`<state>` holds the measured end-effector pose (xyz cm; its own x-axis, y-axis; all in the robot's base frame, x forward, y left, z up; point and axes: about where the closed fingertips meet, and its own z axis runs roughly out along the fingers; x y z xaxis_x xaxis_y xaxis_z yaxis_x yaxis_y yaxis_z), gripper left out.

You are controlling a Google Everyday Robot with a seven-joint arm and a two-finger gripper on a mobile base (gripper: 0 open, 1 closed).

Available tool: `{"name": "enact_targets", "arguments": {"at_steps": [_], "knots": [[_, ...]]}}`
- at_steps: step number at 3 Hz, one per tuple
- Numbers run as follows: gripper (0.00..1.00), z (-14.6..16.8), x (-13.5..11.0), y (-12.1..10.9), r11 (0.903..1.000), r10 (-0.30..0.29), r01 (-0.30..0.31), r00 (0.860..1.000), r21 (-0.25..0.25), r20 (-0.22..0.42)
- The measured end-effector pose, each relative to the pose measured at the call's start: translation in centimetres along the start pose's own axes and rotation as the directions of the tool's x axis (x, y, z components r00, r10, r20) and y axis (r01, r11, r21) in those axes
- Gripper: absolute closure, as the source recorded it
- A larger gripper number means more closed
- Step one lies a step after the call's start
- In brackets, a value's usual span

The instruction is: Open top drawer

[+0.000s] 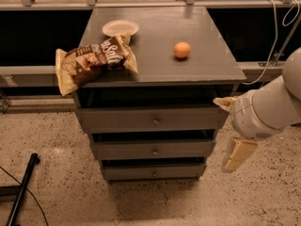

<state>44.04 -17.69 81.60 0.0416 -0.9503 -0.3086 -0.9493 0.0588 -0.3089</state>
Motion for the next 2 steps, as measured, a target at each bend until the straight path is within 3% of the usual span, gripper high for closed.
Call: {"name": "enact_targets", "arguments": {"at_steps": [1,2], "knots": [[0.00,0.5,0.0,-0.2,0.9998,0.005,-0.004,0.999,0.020,-0.035],[0.00,4.3,1.1,1.6,0.9990,-0.024,0.025,0.999,0.037,-0.028]]}}
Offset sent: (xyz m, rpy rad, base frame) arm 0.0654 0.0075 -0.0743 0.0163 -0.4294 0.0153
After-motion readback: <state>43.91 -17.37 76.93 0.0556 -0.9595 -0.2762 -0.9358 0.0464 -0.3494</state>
